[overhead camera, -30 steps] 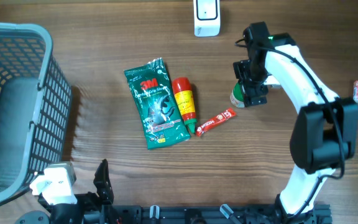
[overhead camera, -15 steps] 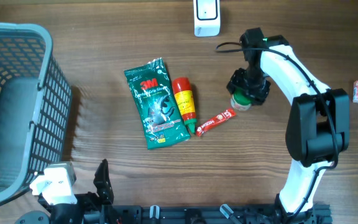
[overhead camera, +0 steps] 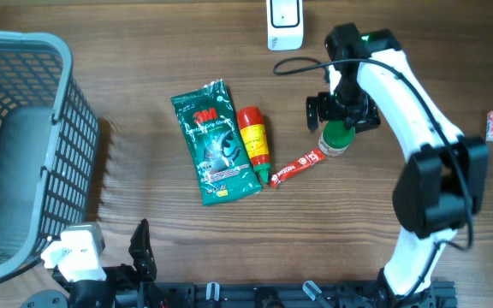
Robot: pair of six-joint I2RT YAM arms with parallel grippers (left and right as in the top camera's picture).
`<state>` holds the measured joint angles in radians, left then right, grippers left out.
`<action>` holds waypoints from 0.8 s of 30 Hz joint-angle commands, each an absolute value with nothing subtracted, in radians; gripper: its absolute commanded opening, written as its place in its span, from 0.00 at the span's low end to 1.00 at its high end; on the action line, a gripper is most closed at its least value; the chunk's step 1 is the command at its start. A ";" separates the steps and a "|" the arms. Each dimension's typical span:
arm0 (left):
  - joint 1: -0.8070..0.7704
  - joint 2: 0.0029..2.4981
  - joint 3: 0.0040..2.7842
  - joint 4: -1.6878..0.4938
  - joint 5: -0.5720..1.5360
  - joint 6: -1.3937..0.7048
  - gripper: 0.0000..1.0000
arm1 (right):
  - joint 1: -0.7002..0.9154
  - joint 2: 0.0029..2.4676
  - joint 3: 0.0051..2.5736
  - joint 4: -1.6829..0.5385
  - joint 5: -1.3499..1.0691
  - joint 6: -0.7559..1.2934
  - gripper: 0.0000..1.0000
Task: Scan the item barcode
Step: 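Lift green-lid jar and rotate it to expose its label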
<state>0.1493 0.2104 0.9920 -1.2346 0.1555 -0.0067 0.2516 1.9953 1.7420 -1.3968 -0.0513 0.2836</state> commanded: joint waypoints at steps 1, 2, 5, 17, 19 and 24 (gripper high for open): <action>0.155 0.204 0.993 -1.231 0.167 -0.020 1.00 | 0.234 1.853 1.789 -1.438 -0.033 0.925 0.99; 0.155 0.204 0.993 -1.231 0.167 -0.020 1.00 | 0.229 1.843 1.786 -1.476 -0.023 1.168 0.99; 0.155 0.204 0.993 -1.231 0.168 -0.020 1.00 | 0.237 1.844 1.736 -1.491 -0.027 1.549 1.00; 0.155 0.204 0.993 -1.231 0.167 -0.020 1.00 | 0.231 1.860 1.423 -1.100 -0.054 1.717 1.00; 0.155 0.204 0.993 -1.231 0.168 -0.020 1.00 | 0.231 1.863 1.351 -1.017 -0.054 1.731 1.00; 0.155 0.204 0.993 -1.231 0.168 -0.020 1.00 | 0.216 1.886 1.283 -0.852 -0.046 1.728 1.00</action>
<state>0.1493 0.2100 0.9920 -1.2346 0.1555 -0.0067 0.2287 1.8572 1.2968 -0.8761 -0.0517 1.7027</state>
